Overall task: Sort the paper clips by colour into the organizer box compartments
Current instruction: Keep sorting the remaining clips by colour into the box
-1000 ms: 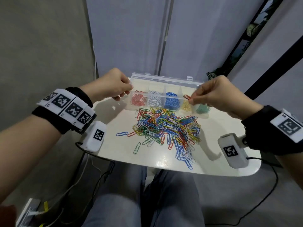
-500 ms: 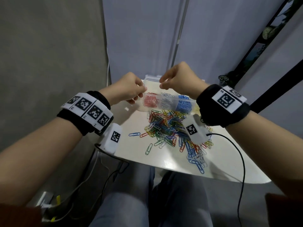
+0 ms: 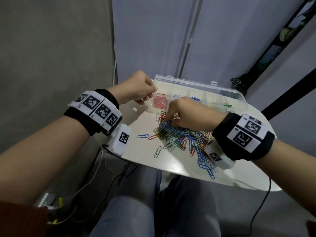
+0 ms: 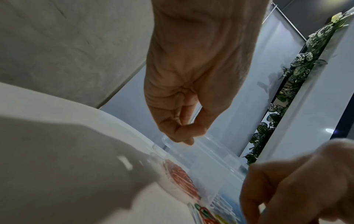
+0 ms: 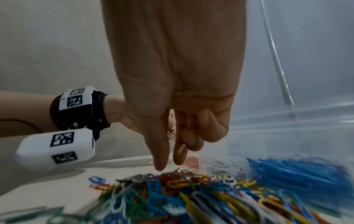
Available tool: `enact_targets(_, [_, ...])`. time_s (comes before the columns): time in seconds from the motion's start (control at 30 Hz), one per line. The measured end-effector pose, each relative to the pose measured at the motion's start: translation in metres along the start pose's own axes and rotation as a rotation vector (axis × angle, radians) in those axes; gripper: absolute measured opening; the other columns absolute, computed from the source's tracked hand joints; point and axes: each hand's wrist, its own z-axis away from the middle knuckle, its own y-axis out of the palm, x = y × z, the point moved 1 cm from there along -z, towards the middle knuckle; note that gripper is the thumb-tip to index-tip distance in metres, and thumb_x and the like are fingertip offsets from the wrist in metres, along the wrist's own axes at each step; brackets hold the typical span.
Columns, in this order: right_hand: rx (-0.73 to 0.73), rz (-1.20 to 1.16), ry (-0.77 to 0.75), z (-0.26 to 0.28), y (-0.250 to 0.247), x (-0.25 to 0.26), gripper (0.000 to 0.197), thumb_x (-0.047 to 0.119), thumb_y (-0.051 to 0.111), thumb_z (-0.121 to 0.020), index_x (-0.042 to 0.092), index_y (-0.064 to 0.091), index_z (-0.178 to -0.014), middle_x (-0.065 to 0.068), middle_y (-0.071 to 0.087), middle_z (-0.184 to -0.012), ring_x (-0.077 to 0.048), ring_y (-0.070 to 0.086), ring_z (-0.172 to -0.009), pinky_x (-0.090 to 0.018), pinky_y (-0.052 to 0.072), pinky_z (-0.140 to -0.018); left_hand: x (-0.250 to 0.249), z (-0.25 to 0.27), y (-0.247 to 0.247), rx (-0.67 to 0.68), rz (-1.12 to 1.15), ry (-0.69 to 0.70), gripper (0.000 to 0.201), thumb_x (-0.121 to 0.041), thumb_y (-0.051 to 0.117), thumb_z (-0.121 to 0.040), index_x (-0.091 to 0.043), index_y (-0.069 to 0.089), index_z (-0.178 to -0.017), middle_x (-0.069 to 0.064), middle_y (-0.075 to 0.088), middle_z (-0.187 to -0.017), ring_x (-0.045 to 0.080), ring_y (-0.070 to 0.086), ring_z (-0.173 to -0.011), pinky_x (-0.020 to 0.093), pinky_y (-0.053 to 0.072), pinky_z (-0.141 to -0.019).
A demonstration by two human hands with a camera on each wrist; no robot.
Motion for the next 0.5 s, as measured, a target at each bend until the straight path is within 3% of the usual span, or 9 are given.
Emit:
enact_targets(0.1, [0.031,-0.001,0.043,-0.003,0.008,-0.003,0.017,0.003,0.068,-0.081,0.014,0.075,-0.091,0.000,0.069,-0.091,-0.015,0.061,-0.082,-0.026,0.049,-0.071,0.000,0.000,0.000,-0.001,0.001,-0.002,0.023,-0.019,0.054,-0.098,0.001,0.066,-0.095,0.006,0.061,-0.072,0.014,0.050,-0.055,0.021,0.044,-0.040])
enact_targets(0.2, [0.016,-0.089,0.096,-0.003,0.005,-0.008,0.008,0.004,0.071,-0.082,0.009,0.076,-0.086,0.001,0.069,-0.080,-0.005,0.058,-0.067,-0.012,0.042,-0.059,0.000,0.000,-0.001,0.002,0.007,-0.003,0.024,-0.019,0.054,-0.098,0.003,0.066,-0.096,0.007,0.061,-0.072,0.014,0.050,-0.054,0.021,0.045,-0.040])
enact_targets(0.3, [-0.066,-0.201,0.132,-0.001,-0.002,-0.013,0.004,0.007,0.076,-0.079,0.009,0.078,-0.082,0.003,0.069,-0.071,0.003,0.056,-0.055,-0.005,0.037,-0.050,0.000,0.000,0.000,0.005,0.007,-0.002,0.025,-0.018,0.055,-0.098,0.004,0.066,-0.098,0.007,0.060,-0.072,0.014,0.049,-0.054,0.021,0.046,-0.039])
enact_targets(0.37, [-0.126,-0.252,0.156,0.002,-0.008,-0.017,0.002,0.006,0.078,-0.077,0.008,0.078,-0.078,0.006,0.066,-0.064,0.008,0.054,-0.050,-0.005,0.035,-0.048,0.000,0.000,0.000,0.007,0.007,-0.002,0.025,-0.018,0.055,-0.098,0.004,0.066,-0.099,0.007,0.060,-0.073,0.014,0.049,-0.054,0.021,0.047,-0.040])
enact_targets(0.5, [-0.195,-0.427,0.225,0.010,-0.016,-0.024,0.005,0.001,0.079,-0.072,0.004,0.075,-0.070,0.008,0.063,-0.050,0.000,0.049,-0.040,-0.017,0.041,-0.045,0.000,-0.002,-0.001,0.008,0.004,-0.002,0.026,-0.018,0.054,-0.098,0.005,0.066,-0.099,0.007,0.060,-0.074,0.014,0.050,-0.055,0.021,0.047,-0.040])
